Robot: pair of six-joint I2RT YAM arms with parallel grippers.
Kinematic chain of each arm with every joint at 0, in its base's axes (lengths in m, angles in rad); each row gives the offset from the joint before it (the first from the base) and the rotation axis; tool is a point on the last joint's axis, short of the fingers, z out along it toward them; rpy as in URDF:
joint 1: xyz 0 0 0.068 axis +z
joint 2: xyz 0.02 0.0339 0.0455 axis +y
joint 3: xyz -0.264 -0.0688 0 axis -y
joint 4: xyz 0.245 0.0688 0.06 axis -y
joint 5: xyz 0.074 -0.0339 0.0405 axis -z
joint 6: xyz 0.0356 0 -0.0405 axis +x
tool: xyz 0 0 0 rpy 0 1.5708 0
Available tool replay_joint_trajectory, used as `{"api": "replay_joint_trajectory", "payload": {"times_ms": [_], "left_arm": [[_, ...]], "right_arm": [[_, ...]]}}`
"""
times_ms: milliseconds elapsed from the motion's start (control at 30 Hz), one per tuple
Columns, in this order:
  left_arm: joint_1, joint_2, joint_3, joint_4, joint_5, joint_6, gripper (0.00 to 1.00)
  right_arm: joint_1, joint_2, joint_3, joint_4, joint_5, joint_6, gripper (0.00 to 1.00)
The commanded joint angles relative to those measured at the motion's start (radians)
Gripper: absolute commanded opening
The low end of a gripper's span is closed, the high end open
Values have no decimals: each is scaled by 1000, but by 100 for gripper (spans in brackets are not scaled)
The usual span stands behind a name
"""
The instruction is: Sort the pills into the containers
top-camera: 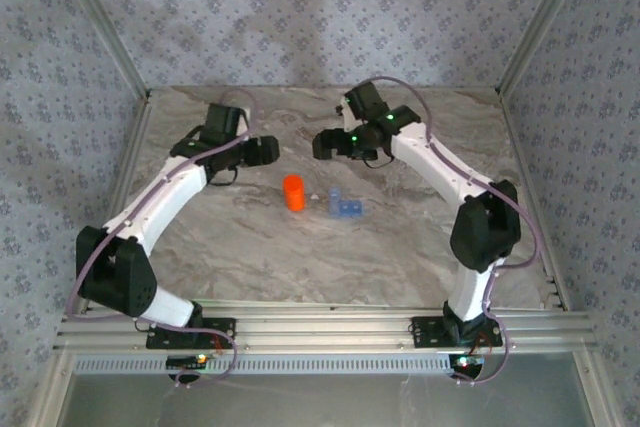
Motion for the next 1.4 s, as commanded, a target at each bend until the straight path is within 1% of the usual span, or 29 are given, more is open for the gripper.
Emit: {"api": "replay_joint_trajectory", "payload": {"times_ms": [0, 167, 367, 600, 933, 1367], "left_arm": [[70, -32, -42, 12, 69, -44, 83], [175, -51, -115, 44, 113, -64, 83], [234, -55, -183, 69, 129, -71, 83], [249, -59, -231, 87, 138, -71, 84], [250, -53, -251, 102, 151, -75, 83], [251, -59, -265, 113, 164, -86, 85]], "right_arm": [[60, 66, 96, -128, 49, -62, 96], [141, 182, 234, -220, 80, -100, 97], [210, 317, 386, -313, 124, -128, 98], [232, 393, 453, -321, 116, -122, 97], [238, 439, 457, -316, 102, -119, 94], [238, 473, 455, -316, 74, -119, 86]]}}
